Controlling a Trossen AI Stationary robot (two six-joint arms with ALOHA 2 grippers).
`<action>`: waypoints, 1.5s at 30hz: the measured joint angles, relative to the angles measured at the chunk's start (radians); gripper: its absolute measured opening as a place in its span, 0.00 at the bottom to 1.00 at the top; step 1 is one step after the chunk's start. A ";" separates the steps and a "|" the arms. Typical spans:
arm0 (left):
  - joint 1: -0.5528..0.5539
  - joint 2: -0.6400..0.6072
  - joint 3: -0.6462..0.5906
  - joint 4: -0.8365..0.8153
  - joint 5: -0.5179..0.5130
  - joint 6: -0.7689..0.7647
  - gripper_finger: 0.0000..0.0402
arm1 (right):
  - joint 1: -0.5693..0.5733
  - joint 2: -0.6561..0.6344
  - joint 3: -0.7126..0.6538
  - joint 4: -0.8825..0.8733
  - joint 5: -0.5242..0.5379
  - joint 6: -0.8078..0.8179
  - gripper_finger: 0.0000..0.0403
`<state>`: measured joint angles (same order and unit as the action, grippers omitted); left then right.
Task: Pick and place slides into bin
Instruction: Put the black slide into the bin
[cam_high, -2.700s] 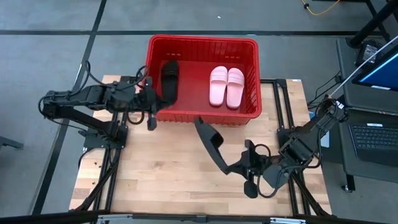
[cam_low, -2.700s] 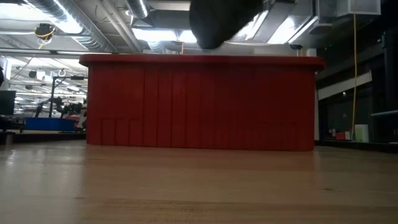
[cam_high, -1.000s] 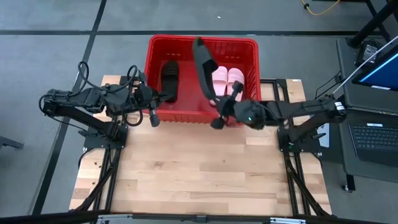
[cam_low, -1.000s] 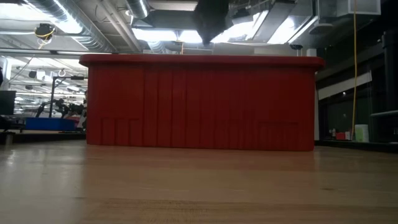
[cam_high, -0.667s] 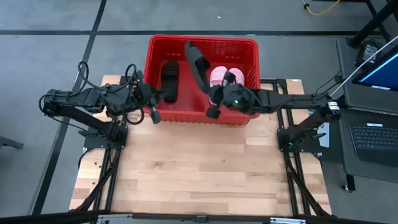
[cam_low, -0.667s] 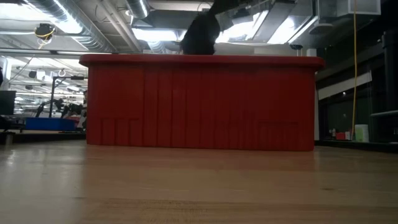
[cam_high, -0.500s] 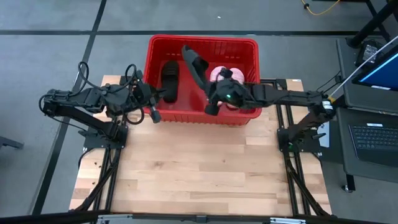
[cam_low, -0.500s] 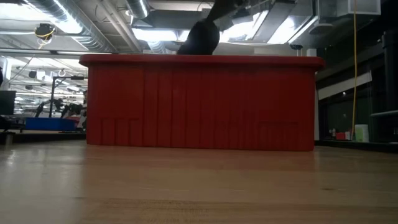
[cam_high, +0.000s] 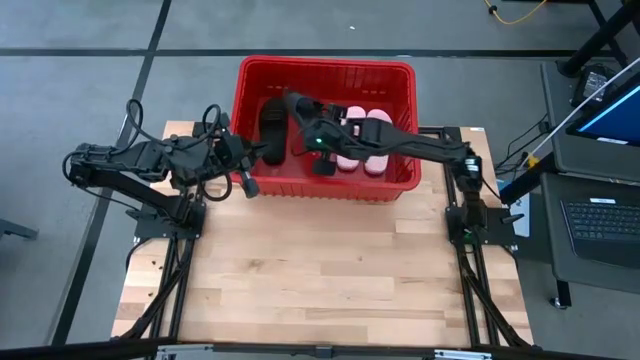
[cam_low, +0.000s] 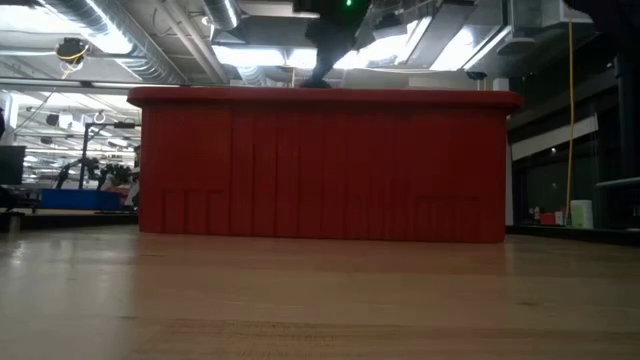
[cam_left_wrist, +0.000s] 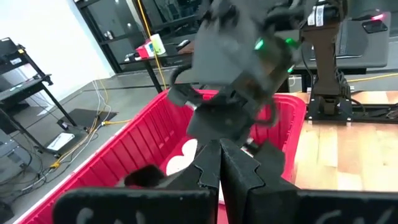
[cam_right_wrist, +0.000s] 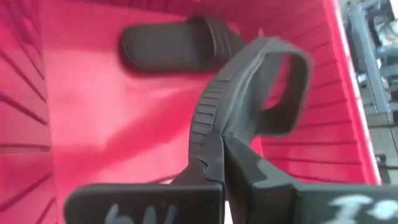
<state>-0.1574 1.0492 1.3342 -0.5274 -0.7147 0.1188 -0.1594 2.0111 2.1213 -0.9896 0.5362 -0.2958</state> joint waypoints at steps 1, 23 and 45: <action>0.000 0.000 0.000 0.000 0.000 0.000 0.00 | -0.005 0.013 0.013 -0.014 0.000 0.001 0.00; 0.000 0.000 0.000 -0.030 0.009 0.000 0.01 | -0.103 0.136 0.017 -0.001 -0.009 0.022 0.00; 0.000 0.000 0.000 -0.057 0.038 -0.001 0.01 | -0.126 0.233 0.016 0.081 -0.083 0.003 0.00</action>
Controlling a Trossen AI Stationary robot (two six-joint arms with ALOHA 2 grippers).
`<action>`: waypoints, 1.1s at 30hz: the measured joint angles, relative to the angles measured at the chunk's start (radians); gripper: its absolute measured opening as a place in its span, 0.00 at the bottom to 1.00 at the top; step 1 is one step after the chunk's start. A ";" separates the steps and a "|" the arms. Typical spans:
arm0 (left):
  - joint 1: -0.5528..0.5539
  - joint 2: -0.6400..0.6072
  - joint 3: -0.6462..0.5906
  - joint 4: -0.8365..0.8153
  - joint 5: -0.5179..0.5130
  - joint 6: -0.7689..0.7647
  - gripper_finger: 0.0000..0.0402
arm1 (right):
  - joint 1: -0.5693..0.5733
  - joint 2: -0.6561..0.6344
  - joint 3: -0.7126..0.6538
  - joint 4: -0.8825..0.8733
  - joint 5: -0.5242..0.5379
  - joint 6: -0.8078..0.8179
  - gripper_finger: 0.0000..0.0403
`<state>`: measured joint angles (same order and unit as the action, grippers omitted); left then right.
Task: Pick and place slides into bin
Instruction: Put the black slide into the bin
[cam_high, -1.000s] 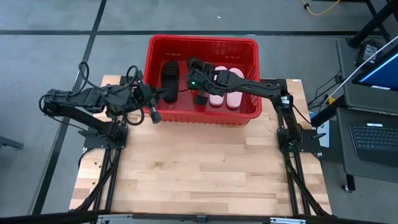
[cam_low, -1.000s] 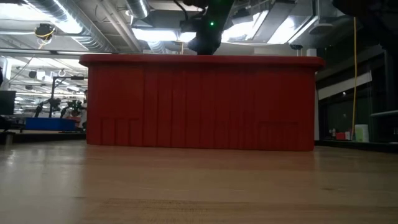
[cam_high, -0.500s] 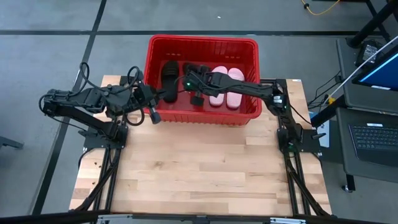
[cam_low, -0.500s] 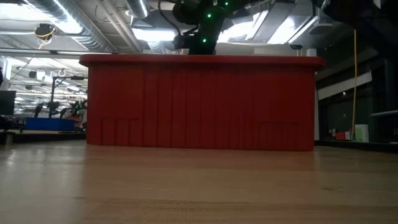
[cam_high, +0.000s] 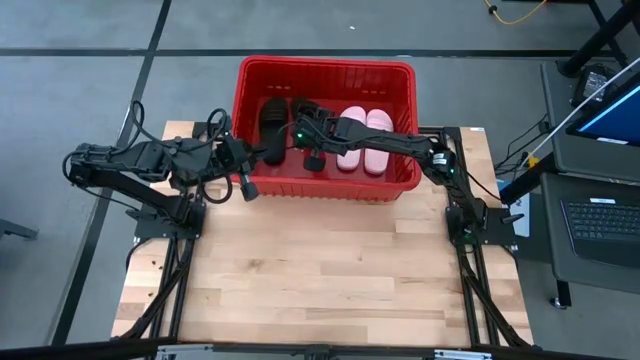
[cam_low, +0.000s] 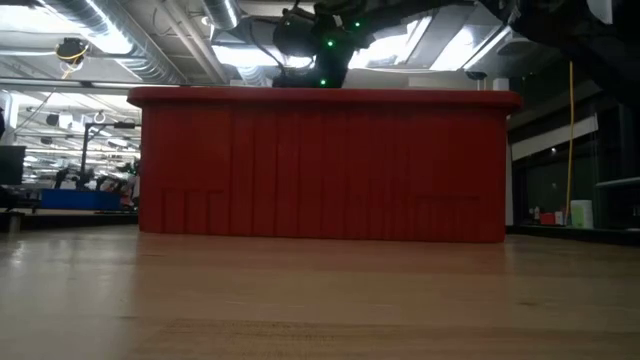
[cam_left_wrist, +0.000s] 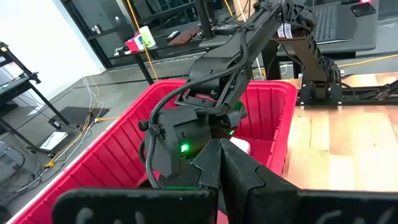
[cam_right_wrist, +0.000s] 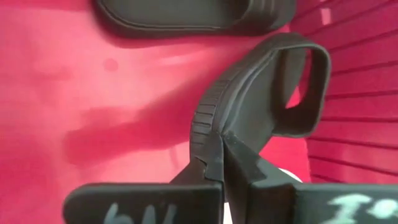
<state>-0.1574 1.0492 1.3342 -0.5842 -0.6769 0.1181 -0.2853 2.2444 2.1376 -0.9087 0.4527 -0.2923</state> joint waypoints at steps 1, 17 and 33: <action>0.000 0.000 0.000 0.000 0.000 0.000 0.01 | 0.000 0.000 0.000 0.000 -0.010 0.002 0.00; 0.000 0.000 0.000 0.000 0.001 -0.003 0.01 | -0.036 0.001 0.000 0.001 -0.171 0.060 0.00; 0.000 0.000 0.000 0.001 0.002 -0.003 0.01 | -0.053 0.002 0.000 0.003 -0.242 0.077 0.00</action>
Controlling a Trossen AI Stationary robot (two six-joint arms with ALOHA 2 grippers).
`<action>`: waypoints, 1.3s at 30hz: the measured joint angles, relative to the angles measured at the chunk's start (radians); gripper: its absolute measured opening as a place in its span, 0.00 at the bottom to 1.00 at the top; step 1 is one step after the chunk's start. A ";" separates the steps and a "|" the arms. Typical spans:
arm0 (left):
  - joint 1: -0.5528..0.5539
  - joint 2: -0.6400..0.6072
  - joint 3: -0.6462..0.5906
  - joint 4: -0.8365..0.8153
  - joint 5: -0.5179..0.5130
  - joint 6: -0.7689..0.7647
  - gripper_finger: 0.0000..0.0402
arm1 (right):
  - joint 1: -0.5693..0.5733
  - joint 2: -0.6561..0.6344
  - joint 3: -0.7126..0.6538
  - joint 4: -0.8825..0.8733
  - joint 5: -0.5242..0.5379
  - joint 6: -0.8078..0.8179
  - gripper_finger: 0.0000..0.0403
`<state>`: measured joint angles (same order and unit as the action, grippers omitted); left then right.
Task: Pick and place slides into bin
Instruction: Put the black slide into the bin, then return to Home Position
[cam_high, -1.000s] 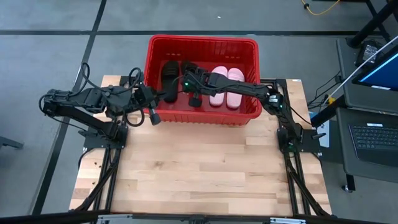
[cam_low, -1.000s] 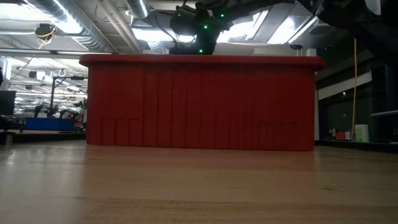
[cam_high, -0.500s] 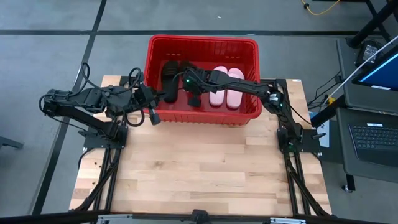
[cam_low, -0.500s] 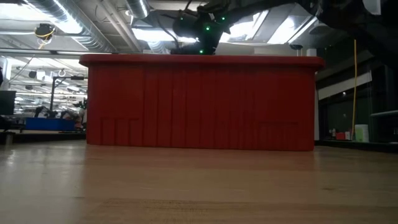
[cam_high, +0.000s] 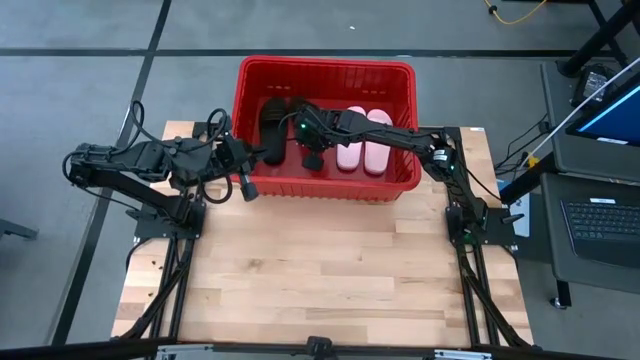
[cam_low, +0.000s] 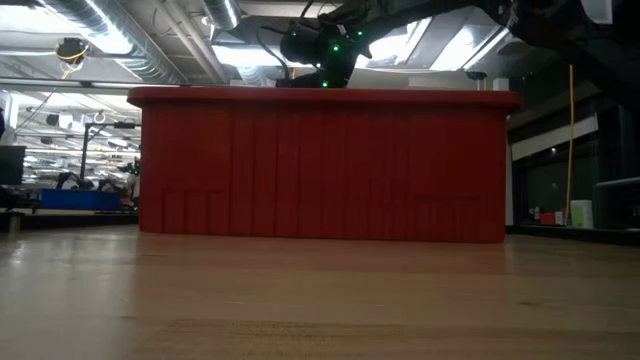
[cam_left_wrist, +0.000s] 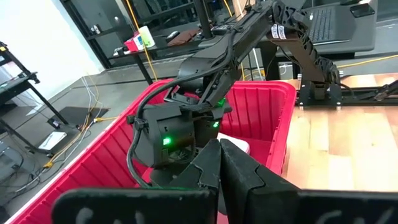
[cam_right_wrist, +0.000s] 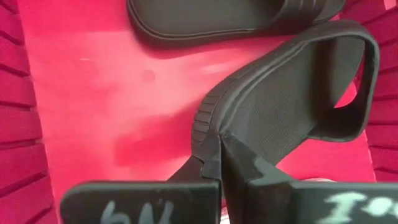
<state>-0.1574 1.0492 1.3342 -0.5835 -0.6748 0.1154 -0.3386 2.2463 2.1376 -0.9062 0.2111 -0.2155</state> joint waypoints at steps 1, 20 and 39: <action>0.000 0.000 0.000 0.000 0.005 0.000 0.01 | -0.001 0.000 0.000 0.000 0.000 -0.001 0.00; 0.000 0.000 0.000 0.000 0.050 -0.027 0.00 | -0.006 0.000 0.000 0.034 -0.049 -0.003 0.21; 0.000 0.000 0.000 -0.002 0.003 -0.006 0.00 | 0.002 -0.003 0.015 0.091 -0.056 0.002 0.18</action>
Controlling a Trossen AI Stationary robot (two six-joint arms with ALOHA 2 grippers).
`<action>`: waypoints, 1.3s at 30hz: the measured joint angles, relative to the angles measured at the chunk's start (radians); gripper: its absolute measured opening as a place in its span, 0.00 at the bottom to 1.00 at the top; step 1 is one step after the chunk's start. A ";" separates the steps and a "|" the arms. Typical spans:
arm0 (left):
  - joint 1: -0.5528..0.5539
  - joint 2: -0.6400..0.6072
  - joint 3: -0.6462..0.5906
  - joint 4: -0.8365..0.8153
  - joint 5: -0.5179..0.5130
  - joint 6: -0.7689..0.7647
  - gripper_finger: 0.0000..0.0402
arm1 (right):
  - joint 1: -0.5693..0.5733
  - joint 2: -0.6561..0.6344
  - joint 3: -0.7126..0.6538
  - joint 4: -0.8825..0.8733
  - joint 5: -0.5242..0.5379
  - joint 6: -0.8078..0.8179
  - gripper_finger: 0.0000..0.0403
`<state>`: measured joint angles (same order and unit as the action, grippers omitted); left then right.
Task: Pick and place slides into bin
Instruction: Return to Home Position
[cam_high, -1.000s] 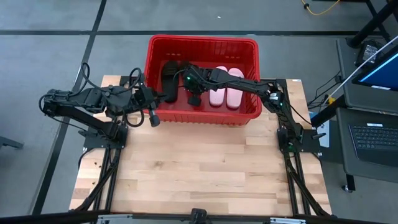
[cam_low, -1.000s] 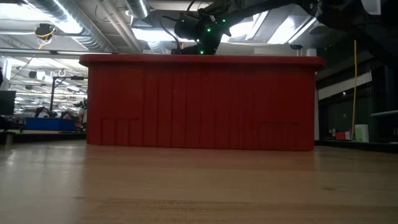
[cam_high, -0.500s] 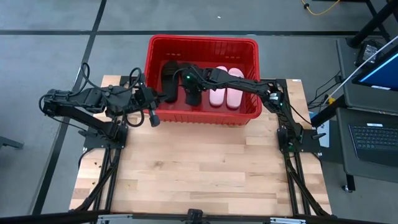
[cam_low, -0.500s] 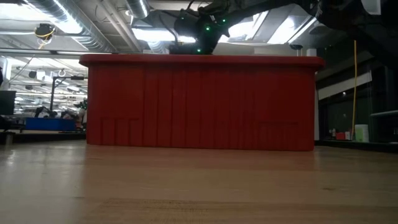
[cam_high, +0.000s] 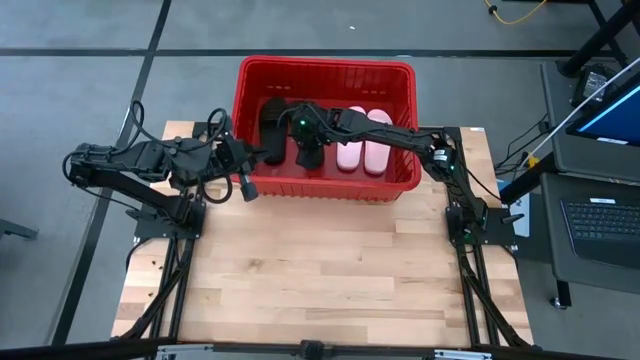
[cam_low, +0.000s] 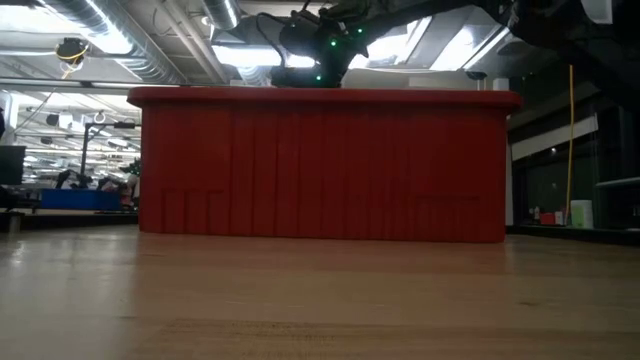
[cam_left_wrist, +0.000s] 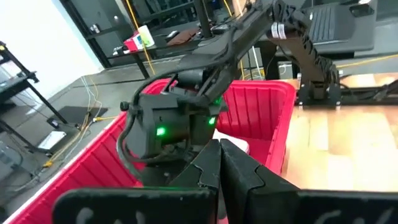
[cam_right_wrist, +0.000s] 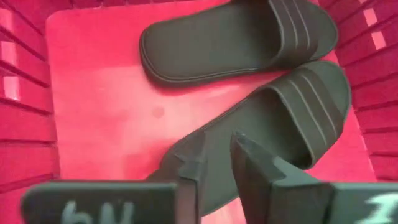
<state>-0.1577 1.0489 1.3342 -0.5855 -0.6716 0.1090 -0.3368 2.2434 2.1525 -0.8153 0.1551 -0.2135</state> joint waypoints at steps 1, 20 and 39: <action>0.000 0.000 0.000 -0.002 0.000 0.009 0.00 | 0.002 -0.006 0.000 -0.006 0.000 0.000 0.15; 0.002 -0.206 -0.120 -0.063 -0.010 0.087 0.01 | 0.085 -0.337 0.000 -0.167 0.012 0.000 0.01; 0.002 -0.628 -0.676 0.348 0.148 0.061 0.00 | 0.198 -0.475 -0.350 0.050 -0.037 0.194 0.00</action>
<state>-0.1555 0.4210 0.6580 -0.2379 -0.5240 0.1702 -0.1383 1.7680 1.8029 -0.7657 0.1180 -0.0193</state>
